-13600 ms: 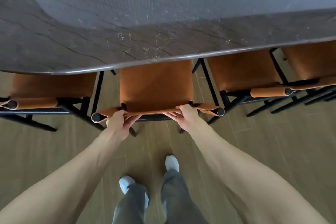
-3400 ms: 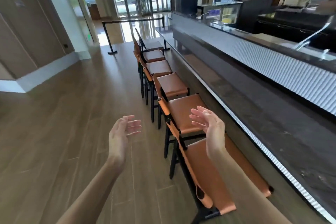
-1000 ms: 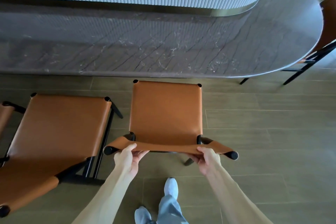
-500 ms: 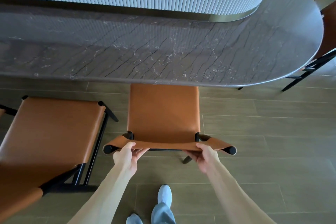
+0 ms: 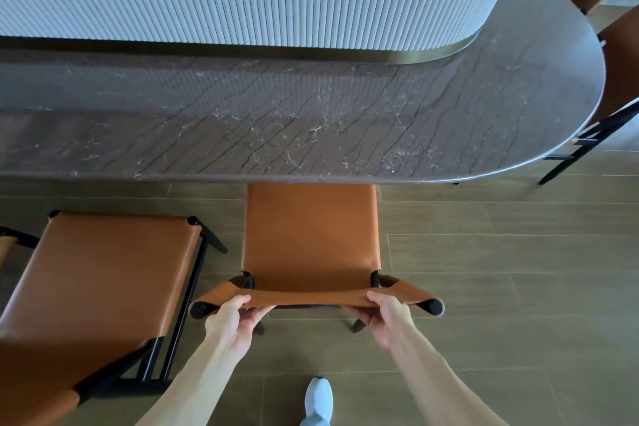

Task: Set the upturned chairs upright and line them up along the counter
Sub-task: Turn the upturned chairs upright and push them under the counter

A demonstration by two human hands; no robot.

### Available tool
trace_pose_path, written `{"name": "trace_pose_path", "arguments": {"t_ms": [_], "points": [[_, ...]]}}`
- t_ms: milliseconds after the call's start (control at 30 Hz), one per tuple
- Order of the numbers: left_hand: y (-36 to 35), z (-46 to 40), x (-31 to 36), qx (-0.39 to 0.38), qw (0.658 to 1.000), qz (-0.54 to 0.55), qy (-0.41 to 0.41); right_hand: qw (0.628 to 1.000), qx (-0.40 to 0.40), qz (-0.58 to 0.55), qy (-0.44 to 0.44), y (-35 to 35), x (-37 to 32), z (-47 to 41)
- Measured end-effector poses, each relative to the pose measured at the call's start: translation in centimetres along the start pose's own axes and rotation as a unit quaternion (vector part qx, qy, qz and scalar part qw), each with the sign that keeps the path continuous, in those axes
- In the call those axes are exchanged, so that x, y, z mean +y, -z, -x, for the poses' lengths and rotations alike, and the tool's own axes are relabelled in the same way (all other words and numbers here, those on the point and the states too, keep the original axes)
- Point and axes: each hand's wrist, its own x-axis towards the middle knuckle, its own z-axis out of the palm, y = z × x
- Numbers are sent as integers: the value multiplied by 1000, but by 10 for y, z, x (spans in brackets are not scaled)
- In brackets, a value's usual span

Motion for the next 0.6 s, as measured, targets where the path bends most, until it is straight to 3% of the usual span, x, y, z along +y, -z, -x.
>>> {"name": "trace_pose_path", "arguments": {"t_ms": [433,600], "points": [[-23,-17,12,-50,998,-15,-25,1000,0,14,13,-26,-18,-11],[3,3,22,-104,990,-95,-15,998,-40,43,23,-15,-8,4]]}}
